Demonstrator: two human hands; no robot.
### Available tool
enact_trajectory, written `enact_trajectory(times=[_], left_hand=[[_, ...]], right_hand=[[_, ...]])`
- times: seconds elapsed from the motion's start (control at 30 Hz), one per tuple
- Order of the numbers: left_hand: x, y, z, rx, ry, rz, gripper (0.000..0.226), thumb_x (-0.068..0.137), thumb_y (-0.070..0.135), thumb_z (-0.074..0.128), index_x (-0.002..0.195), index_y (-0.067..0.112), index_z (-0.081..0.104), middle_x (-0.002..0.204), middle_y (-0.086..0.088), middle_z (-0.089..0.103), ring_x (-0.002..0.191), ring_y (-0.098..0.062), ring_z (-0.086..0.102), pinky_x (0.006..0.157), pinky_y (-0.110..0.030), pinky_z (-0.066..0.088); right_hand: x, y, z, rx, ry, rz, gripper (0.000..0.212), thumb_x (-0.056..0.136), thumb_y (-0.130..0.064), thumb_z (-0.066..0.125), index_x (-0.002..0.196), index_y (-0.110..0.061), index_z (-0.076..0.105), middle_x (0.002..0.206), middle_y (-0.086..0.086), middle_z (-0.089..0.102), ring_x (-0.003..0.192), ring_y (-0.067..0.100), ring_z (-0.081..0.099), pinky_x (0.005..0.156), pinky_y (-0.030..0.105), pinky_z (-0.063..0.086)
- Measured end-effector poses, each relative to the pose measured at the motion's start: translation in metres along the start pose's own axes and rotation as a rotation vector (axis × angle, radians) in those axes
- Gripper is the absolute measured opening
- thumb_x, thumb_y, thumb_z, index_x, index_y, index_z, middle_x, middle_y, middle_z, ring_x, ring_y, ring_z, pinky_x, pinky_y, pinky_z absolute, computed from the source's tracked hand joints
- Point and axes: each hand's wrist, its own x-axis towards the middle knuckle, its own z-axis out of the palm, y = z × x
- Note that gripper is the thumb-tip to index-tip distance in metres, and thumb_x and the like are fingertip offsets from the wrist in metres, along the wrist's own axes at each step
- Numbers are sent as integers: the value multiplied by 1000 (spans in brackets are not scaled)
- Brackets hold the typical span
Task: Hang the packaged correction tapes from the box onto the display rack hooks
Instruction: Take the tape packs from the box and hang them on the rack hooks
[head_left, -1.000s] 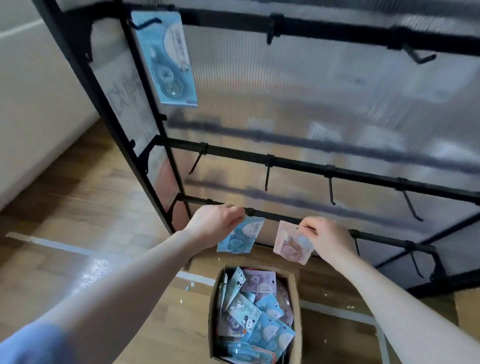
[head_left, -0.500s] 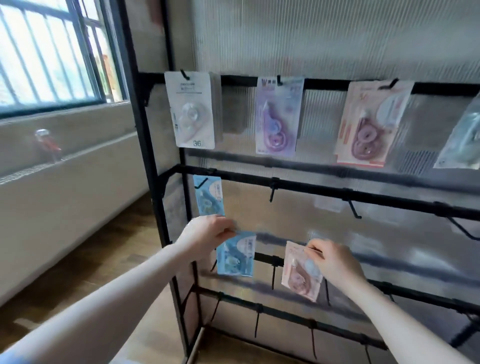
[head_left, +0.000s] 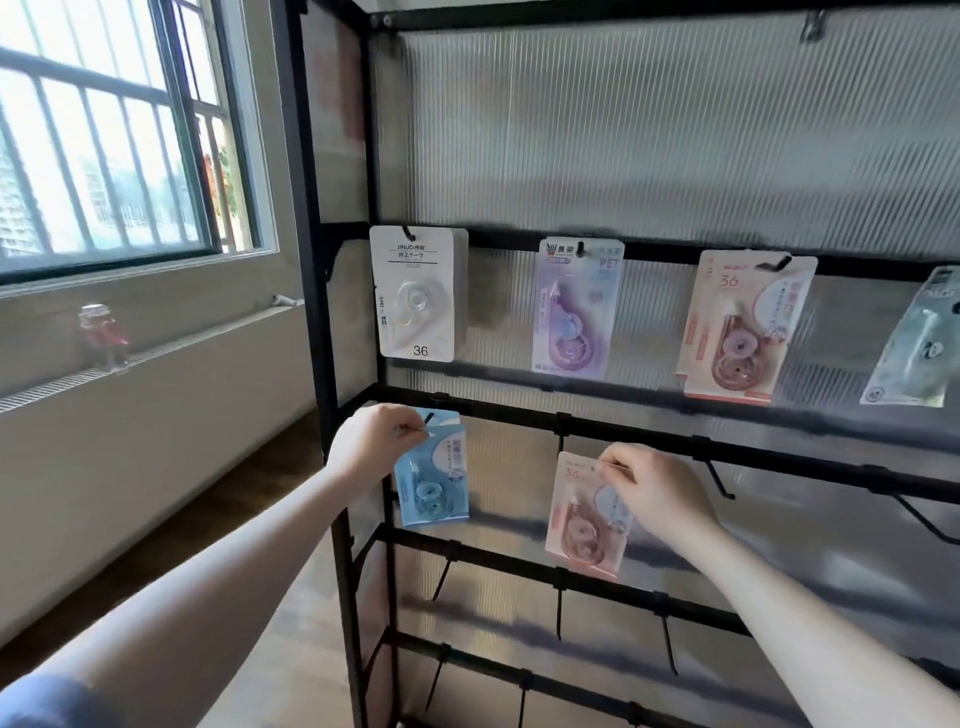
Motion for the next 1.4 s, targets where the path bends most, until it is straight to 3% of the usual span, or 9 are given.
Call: enact_trajectory(times=[0.33, 0.73, 1.03, 1.23, 1.4], left_hand=[[16, -36, 21, -56, -5, -96, 16, 83, 25, 68, 96, 15, 72, 93, 2, 69, 79, -11, 58, 64, -24, 41], [26, -55, 28, -91, -1, 13, 12, 83, 22, 68, 92, 14, 71, 83, 9, 63, 78, -13, 60, 64, -26, 44], [34, -56, 36, -40, -60, 13, 20, 90, 18, 59, 107, 14, 68, 106, -1, 68, 89, -16, 61, 68, -25, 42], [46, -51, 45, 35, -48, 27, 19, 92, 18, 54, 106, 17, 68, 106, 4, 68, 96, -17, 59, 66, -24, 34], [57, -54, 56, 27, -65, 22, 23, 92, 11, 52, 109, 15, 67, 107, -2, 67, 98, -22, 59, 74, -31, 45]], right_hand=[[15, -4, 3, -45, 11, 0, 17, 95, -30, 49, 92, -21, 63, 89, -10, 63, 76, 10, 55, 52, 16, 32], [21, -1, 11, -107, 13, 15, 18, 96, -29, 47, 94, -21, 63, 94, -10, 64, 76, 8, 53, 51, 14, 30], [24, -3, 18, -129, -3, 13, 18, 96, -30, 47, 97, -22, 64, 97, -11, 65, 77, 6, 49, 53, 10, 27], [22, 5, 18, -146, -14, 16, 19, 96, -28, 47, 98, -20, 64, 99, -10, 65, 78, 6, 48, 59, 22, 33], [22, 18, 14, -144, -15, 27, 19, 95, -29, 48, 96, -19, 64, 97, -9, 66, 81, 10, 56, 58, 21, 37]])
